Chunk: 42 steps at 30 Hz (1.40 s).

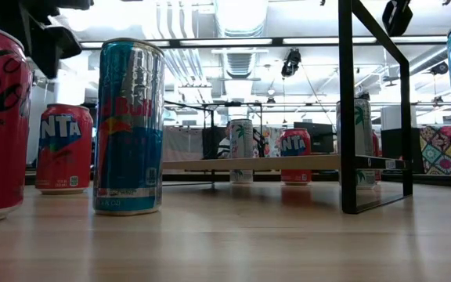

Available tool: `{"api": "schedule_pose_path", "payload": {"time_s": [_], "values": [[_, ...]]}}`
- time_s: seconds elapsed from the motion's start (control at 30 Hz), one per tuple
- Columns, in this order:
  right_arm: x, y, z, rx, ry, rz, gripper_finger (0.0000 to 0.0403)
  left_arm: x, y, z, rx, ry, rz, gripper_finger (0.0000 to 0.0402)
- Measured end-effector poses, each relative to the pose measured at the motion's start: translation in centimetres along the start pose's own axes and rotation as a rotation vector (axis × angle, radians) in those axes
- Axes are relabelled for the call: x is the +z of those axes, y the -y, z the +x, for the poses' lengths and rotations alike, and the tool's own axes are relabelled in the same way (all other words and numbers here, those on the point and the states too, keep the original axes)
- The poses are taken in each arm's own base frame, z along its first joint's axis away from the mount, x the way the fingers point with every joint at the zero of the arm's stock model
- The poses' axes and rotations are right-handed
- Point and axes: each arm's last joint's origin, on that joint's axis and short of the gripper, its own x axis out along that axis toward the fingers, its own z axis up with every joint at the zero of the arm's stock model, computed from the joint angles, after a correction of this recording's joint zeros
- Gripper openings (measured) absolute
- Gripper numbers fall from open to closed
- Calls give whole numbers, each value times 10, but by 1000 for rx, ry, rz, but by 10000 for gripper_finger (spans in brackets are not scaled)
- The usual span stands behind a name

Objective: Place canned beverage on shelf
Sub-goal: Put the bottom orange soda can on the shelf

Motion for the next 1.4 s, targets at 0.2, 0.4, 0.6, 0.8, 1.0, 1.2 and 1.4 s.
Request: {"api": "schedule_pose_path", "payload": {"time_s": [0.2, 0.4, 0.6, 0.8, 1.0, 1.2, 1.4], "values": [[0, 0, 0, 0, -1, 0, 9, 1, -4, 3, 157, 20, 19, 378], [0, 0, 0, 0, -1, 0, 9, -1, -6, 8, 228, -31, 32, 391], [0, 0, 0, 0, -1, 0, 9, 0, -6, 11, 250, -35, 28, 383], [0, 0, 0, 0, -1, 0, 9, 1, -11, 11, 296, -20, 7, 382], [-1, 0, 0, -2, -6, -2, 9, 3, -17, 14, 310, -20, 3, 382], [-1, 0, 0, -1, -9, 0, 9, 1, -18, 17, 307, -30, -2, 382], [-1, 0, 0, -1, -10, -1, 9, 2, -18, 19, 303, -21, -4, 382]]}}
